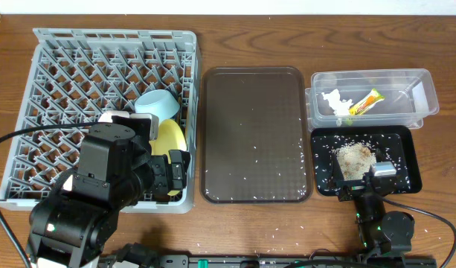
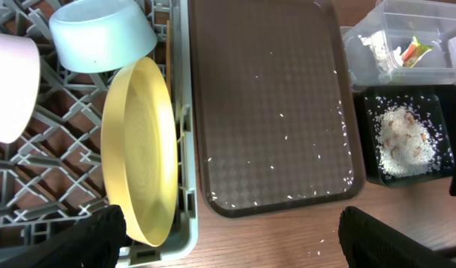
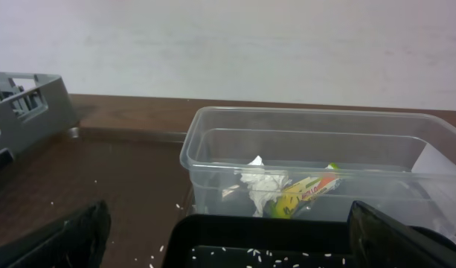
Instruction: Sort waste into correct bins and load items into the dishwasher
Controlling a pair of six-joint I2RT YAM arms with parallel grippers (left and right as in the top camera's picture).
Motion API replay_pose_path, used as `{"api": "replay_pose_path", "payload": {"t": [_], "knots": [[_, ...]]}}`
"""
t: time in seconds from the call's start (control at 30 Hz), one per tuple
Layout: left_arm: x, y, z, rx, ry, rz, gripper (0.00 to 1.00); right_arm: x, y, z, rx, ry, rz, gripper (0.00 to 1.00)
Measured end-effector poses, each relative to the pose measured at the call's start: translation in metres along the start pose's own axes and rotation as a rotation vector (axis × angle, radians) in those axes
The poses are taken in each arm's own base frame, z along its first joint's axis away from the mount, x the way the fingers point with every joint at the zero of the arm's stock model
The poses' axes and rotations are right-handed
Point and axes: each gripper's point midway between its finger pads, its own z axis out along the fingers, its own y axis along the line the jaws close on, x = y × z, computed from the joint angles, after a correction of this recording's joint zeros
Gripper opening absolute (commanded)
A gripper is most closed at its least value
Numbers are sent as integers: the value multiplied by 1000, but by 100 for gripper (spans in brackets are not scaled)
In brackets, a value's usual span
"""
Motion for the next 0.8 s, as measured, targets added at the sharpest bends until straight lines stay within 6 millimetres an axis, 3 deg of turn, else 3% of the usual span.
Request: {"api": "replay_pose_path", "payload": {"t": [0.17, 0.33, 0.5, 0.8], "knots": [[-33, 25, 0, -119, -208, -4, 92, 0, 0, 0, 1, 0, 0, 99], [-49, 65, 8, -186, -470, -75, 92, 0, 0, 0, 1, 0, 0, 99], [-33, 93, 21, -190, -648, -111, 92, 0, 0, 0, 1, 0, 0, 99], [-14, 105, 13, -157, -946, -88, 92, 0, 0, 0, 1, 0, 0, 99]]}}
